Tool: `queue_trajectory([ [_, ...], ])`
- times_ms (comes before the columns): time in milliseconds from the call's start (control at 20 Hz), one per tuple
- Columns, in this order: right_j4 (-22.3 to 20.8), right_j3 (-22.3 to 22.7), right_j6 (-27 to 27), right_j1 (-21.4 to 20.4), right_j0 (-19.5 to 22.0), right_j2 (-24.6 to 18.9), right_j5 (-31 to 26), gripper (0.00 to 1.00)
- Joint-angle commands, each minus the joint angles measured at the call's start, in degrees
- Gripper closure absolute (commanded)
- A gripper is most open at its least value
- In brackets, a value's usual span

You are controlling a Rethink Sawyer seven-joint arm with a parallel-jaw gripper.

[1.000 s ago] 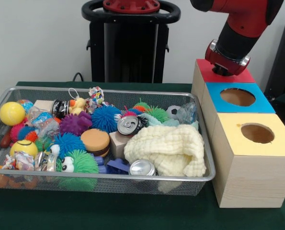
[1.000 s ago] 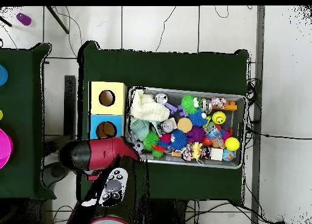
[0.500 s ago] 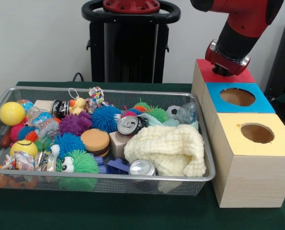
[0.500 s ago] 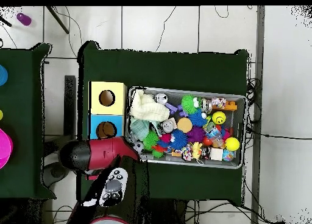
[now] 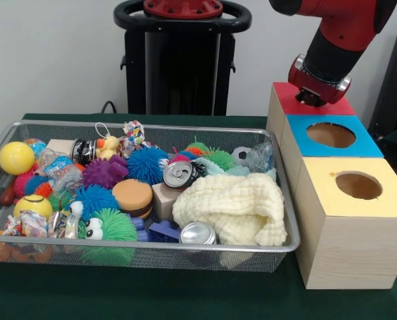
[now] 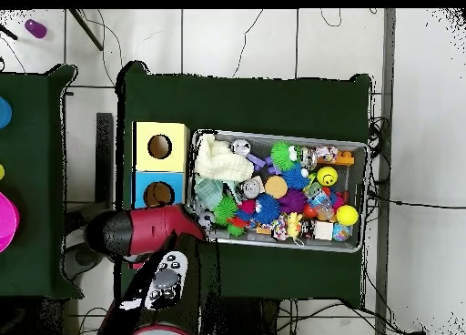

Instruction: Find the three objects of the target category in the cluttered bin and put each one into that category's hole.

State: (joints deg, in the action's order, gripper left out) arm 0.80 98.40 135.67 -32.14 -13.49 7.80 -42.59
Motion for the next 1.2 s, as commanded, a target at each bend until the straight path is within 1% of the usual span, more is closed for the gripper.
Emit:
queue_trajectory([
  [50,-4.4,-7.8,0.2,-2.3,3.5,1.1,0.6,0.00],
  [150,-3.9,-8.3,-0.9,-3.7,3.9,0.2,-1.7,0.00],
  [350,-3.2,-8.9,-1.4,-5.0,4.1,-0.5,-3.9,0.00],
  [750,-2.9,-8.5,0.4,-5.4,3.9,-0.3,-4.0,0.00],
  [800,-3.0,-8.5,0.6,-5.5,4.0,-0.4,-4.1,1.00],
  [1100,-2.8,-8.1,1.2,-5.5,3.9,-0.4,-3.7,1.00],
  [1200,-2.2,-7.6,1.9,-5.7,4.0,-0.4,-3.3,1.00],
])
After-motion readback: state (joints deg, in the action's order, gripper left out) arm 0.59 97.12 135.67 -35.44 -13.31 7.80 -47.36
